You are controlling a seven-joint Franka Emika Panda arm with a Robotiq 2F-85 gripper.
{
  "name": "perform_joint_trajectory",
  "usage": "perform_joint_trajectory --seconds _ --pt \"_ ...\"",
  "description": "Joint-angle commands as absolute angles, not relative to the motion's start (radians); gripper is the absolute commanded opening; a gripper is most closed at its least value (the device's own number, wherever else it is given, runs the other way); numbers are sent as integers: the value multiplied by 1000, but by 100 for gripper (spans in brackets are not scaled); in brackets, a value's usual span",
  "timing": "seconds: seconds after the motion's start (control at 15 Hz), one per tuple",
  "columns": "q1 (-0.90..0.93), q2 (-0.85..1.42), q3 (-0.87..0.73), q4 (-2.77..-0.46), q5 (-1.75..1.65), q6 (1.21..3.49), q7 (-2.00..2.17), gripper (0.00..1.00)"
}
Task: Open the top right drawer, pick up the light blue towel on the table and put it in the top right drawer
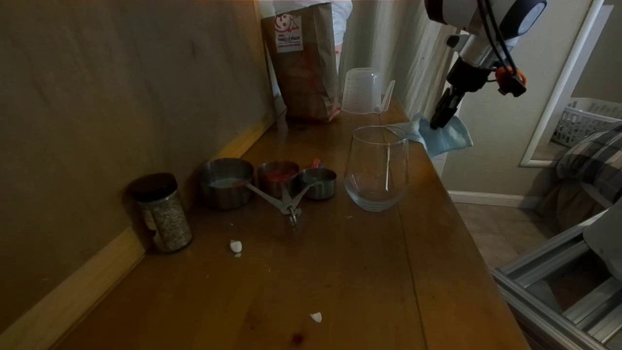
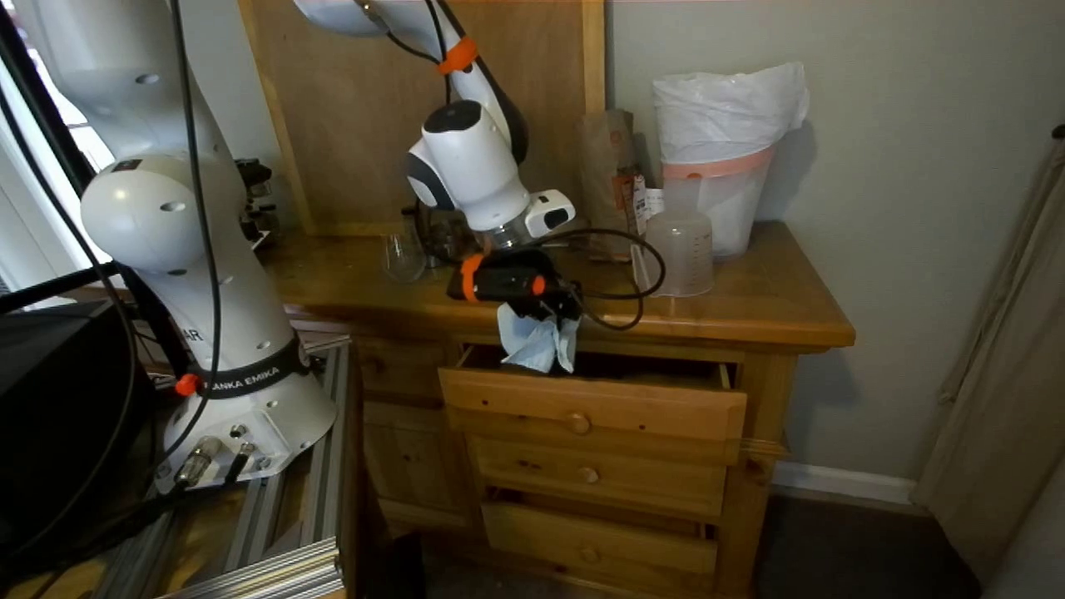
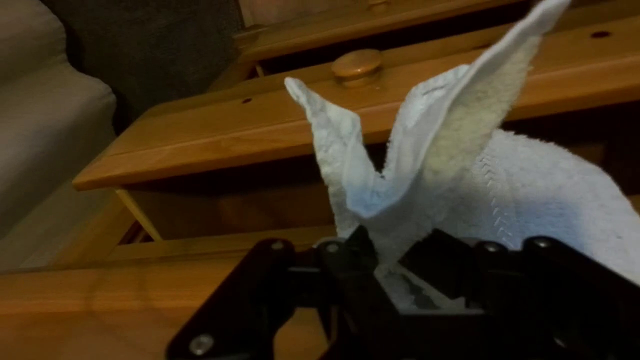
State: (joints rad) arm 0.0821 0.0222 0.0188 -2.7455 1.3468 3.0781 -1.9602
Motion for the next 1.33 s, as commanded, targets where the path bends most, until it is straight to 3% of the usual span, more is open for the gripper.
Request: perform_joint_trajectory --seconds 0.0,1.27 --pt "56 16 -13 -2745 1230 3023 -1995 5" --pt "17 169 -67 -2597 1365 2852 -2323 5"
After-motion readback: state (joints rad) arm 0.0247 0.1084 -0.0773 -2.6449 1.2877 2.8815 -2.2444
